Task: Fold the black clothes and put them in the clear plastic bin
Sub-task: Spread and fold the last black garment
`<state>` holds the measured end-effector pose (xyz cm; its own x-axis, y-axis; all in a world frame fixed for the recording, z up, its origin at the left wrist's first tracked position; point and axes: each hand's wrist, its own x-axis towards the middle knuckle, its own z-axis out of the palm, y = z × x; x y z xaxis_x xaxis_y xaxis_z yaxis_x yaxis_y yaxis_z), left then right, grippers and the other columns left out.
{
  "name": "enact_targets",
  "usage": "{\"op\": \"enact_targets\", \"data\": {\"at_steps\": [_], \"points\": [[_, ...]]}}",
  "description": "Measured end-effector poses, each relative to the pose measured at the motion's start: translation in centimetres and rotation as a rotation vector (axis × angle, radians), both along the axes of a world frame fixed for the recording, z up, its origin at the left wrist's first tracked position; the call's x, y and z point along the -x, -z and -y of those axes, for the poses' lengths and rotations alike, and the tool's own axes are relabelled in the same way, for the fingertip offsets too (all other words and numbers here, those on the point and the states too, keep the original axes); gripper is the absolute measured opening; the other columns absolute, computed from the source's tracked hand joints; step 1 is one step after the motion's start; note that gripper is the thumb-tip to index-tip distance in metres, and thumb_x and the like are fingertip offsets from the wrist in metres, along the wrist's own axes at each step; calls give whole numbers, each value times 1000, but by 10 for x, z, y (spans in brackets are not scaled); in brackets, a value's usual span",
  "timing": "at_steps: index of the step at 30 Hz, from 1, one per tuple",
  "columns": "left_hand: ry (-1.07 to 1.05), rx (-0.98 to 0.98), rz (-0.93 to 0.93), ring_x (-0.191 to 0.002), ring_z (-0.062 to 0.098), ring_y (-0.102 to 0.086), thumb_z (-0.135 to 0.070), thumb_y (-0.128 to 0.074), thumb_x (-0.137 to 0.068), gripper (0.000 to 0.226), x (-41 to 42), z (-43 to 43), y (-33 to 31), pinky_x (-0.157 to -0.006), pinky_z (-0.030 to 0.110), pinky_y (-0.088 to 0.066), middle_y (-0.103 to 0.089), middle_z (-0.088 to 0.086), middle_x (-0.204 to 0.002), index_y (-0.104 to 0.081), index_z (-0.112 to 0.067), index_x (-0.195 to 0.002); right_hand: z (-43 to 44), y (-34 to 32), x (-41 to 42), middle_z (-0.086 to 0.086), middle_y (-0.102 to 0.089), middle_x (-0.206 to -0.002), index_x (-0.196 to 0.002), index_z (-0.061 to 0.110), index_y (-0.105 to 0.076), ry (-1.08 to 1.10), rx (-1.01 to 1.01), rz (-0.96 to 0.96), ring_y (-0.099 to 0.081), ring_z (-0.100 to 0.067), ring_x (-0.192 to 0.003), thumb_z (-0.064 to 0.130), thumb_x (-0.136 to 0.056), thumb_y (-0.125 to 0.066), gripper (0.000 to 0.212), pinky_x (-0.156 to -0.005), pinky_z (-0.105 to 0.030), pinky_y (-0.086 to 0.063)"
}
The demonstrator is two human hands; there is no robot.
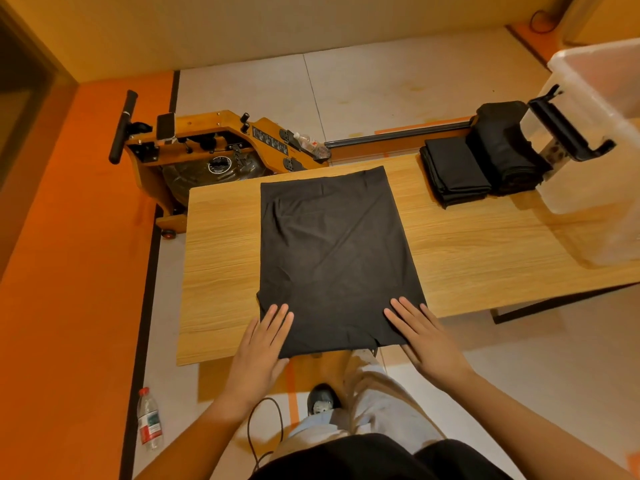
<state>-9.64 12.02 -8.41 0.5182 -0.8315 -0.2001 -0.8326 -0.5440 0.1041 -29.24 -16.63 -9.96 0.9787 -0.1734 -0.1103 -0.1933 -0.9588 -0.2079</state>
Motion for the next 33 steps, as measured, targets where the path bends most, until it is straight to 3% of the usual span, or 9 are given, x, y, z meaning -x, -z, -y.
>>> {"op": "enact_targets", "data": {"at_steps": [5,8,12,16,20,24,28,30,33], "points": [[-79,-8,-12,-145,22,-23,-32,-87,-63,107,-12,-5,-1,-117,38,-10,-33,7,-155,-29,-11,-150,-2,-1,-1,-4,-31,-155,-150,22,-29,3,-41,26,-19,-17,-145,6,-81,-68,80,-118,-32,-4],[-63,-25,30,-144,22,-23,-32,-90,-60,108,-15,-8,1,-114,42,-18,-37,8,-153,-30,-11,-148,-3,-2,-1,-3,-32,-155,-149,21,-33,30,-69,41,-22,-18,-144,-8,-74,-69,88,-118,-31,-4],[-1,-16,62,-147,23,-10,-27,-90,-58,110,-13,-10,1,-113,43,-17,-37,10,-153,-27,-12,-147,-4,-2,0,0,-32,-155,-149,26,-30,51,-68,25,-20,-14,-145,17,-93,-45,59,-118,-30,-6],[140,37,94,-142,23,-32,-4,-89,-50,104,-12,-8,-3,-114,42,-21,-47,10,-146,-43,-16,-142,-1,-3,1,2,-35,-154,-147,25,-37,60,-71,14,-23,-13,-144,29,-95,-27,53,-118,-27,-5],[174,26,54,-124,20,-56,-10,-95,-42,91,-12,-6,-5,-102,38,-45,-60,4,-134,-63,-19,-127,3,-5,4,3,-36,-153,-146,24,-39,53,-118,55,-23,-11,-144,21,-99,-39,48,-120,-26,-6],[112,95,-30,-132,19,-48,-10,-87,-61,79,-10,-14,-10,-114,31,-17,-52,3,-142,-58,-22,-133,2,-20,7,8,-35,-152,-145,25,-41,45,-219,63,-24,-7,-143,12,-98,-50,50,-118,-23,-8],[-43,230,-214,-143,4,-22,-5,-58,-91,62,-6,-21,-26,-120,22,-1,-28,-14,-152,-38,-31,-145,5,-44,3,15,-47,-140,-134,25,-56,151,-297,120,-37,1,-131,11,-95,-56,42,-113,-21,-24],[-123,297,-265,-138,-2,-24,-7,-51,-97,53,-6,-20,-32,-118,19,-9,-32,-20,-145,-42,-32,-142,7,-53,0,17,-53,-133,-130,25,-60,198,-310,105,-42,3,-124,13,-95,-56,37,-105,-17,-32],[-257,321,-356,-118,8,-51,-13,-50,-98,36,-16,-11,-45,-101,26,-41,-59,-13,-125,-57,-33,-128,9,-68,-9,18,-66,-104,-112,32,-67,243,-358,77,-60,-1,-95,19,-95,-56,24,-81,-27,-49]]}}
